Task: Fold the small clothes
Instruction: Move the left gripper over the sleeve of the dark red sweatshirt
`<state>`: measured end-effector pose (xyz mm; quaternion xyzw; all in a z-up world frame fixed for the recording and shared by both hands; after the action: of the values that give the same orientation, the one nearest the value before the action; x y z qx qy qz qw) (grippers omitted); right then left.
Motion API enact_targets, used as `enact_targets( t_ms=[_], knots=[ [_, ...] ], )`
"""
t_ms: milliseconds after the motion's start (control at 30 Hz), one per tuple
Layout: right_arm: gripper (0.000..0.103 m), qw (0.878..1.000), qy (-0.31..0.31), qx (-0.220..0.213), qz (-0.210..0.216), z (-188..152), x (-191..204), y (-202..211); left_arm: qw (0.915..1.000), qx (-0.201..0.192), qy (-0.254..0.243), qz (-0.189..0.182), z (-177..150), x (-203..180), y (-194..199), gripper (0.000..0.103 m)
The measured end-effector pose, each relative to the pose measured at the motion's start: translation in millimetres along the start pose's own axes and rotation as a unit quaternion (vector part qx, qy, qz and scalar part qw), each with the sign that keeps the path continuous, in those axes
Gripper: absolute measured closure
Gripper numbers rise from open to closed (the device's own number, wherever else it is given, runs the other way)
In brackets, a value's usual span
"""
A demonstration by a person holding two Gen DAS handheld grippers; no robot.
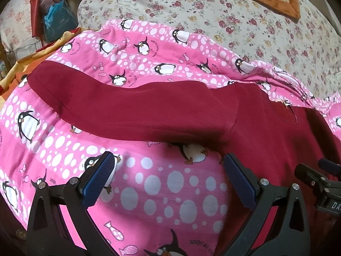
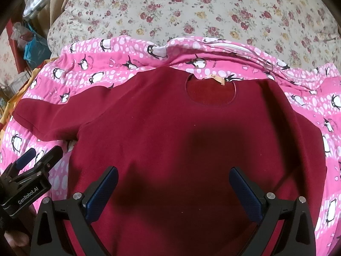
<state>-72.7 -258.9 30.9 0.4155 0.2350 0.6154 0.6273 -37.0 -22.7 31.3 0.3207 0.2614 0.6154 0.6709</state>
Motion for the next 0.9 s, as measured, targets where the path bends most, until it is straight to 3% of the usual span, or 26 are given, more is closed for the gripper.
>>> enact_targets(
  t_ms=[400, 667, 900],
  knots=[
    [0.000, 1.000, 0.006, -0.003, 0.010, 1, 6, 4, 0.9982, -0.001, 0.027, 0.053, 20, 53, 7, 0.001],
    [0.000, 1.000, 0.010, 0.001, 0.010, -1, 10, 2, 0.9967, 0.009, 0.045, 0.067, 23, 79, 4, 0.001],
    [0.000, 1.000, 0.004, 0.009, 0.012, -1, 7, -2, 0.9900, 0.016, 0.068, 0.123, 35, 116, -9, 0.001]
  ],
)
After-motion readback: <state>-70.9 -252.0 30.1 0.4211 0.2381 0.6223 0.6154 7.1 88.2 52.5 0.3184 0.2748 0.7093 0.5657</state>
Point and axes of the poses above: each gripper's, at about its wrist camera, not at the fingertips, and y roughly against the way its jaws point, x to its left, z to its top, the point moved 2 cm from there along -y, roughly the way its jaws point, and after that the axes turned 6 degrees about -y, right-handed, at the moved point
